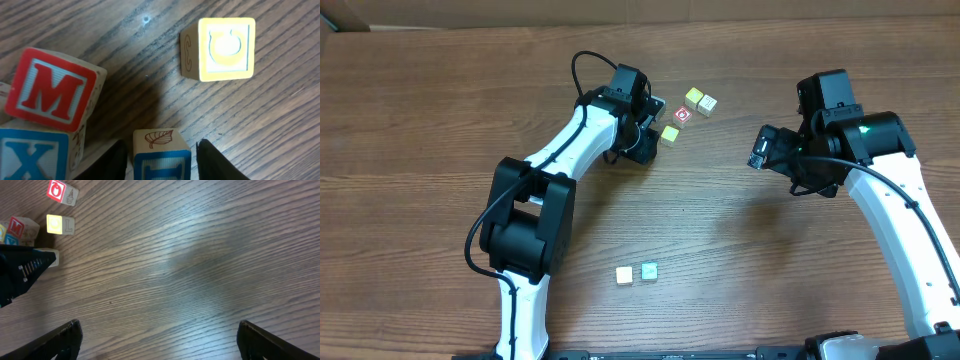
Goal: Flip 5 blocks
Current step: 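Carry blue block forward and set it beside the yellow block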
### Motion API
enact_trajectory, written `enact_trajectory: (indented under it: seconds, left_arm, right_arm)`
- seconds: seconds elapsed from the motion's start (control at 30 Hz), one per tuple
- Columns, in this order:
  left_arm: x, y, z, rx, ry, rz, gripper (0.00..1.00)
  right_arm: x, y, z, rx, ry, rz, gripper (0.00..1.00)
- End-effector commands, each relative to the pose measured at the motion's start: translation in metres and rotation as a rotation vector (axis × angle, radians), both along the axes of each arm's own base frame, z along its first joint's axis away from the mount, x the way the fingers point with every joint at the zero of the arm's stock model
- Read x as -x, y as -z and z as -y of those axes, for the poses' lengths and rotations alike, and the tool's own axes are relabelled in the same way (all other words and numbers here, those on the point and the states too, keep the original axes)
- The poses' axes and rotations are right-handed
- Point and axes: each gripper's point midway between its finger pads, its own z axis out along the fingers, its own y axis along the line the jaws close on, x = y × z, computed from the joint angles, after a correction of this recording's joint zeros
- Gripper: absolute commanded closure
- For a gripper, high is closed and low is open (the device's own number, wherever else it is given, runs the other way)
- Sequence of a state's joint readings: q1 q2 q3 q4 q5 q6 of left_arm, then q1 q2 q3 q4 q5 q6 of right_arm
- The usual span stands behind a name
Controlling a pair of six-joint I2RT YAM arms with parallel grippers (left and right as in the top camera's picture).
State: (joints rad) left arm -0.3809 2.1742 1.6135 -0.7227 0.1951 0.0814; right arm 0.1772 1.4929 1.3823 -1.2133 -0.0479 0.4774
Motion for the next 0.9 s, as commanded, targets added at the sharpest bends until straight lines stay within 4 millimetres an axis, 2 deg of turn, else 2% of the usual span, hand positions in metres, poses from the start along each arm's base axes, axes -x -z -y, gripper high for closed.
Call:
enact_trajectory:
  seconds: [0.0, 0.23, 0.4, 0.5, 0.63, 0.7, 0.87]
  left_arm:
    - [-0.004, -0.006, 0.005, 0.007, 0.007, 0.008, 0.67]
    - [0.0, -0.005, 0.003, 0.0, 0.006, -0.01, 0.81]
    - [0.001, -0.007, 0.002, 0.001, -0.006, -0.016, 0.83]
    - [-0.001, -0.016, 0.001, 0.002, -0.042, -0.009, 0.85]
    - [-0.005, -0.042, -0.005, -0.007, -0.11, 0.026, 0.85]
    - [-0.002, -0.07, -0.006, 0.019, -0.152, 0.046, 0.87]
    - [0.01, -0.117, -0.022, 0.004, -0.229, 0.096, 0.9]
  right_arm:
    - [-0.003, -0.011, 0.0, -0.006, -0.002, 0.042, 0.01]
    - [-0.003, -0.011, 0.0, -0.006, -0.002, 0.041, 0.01]
    - [-0.002, -0.011, 0.0, -0.005, -0.002, 0.038, 0.01]
    - [-0.001, -0.011, 0.0, -0.005, -0.002, 0.035, 0.01]
    - [-0.001, -0.011, 0.0, -0.004, -0.002, 0.032, 0.01]
    - [0.001, -0.01, 0.0, -0.003, -0.002, 0.026, 0.01]
    - [0.005, -0.008, 0.001, 0.0, -0.003, 0.007, 0.01]
